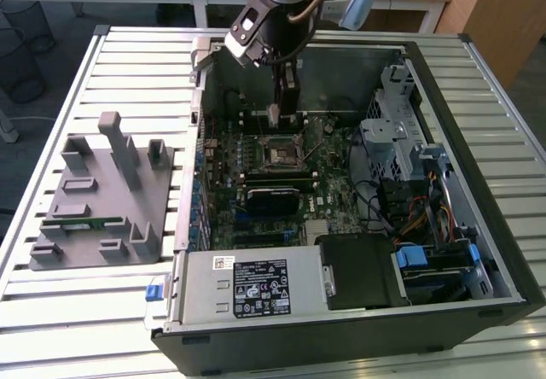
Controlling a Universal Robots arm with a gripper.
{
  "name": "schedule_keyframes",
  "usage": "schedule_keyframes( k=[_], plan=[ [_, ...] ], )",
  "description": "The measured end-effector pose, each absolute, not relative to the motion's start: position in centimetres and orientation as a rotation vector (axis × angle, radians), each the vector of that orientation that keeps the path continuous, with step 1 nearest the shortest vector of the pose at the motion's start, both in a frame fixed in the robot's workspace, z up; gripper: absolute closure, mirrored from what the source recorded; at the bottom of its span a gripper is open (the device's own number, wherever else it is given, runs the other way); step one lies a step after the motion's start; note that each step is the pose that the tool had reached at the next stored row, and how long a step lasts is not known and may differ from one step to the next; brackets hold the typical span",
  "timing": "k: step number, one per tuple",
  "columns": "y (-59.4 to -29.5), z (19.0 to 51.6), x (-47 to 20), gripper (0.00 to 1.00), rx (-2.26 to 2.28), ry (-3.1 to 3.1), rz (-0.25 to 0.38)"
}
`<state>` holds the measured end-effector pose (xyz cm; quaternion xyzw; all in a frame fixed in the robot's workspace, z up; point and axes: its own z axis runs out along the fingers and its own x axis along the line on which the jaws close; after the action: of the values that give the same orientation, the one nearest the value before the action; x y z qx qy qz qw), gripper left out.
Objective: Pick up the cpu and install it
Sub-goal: 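Place the cpu into insertion slot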
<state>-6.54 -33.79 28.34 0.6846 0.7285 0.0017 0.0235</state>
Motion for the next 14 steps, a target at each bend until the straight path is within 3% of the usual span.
schedule_keyframes(
  k=[14],
  plan=[
    [-33.8,26.6,-6.5,0.47,2.120,2.254,0.006]
  ],
)
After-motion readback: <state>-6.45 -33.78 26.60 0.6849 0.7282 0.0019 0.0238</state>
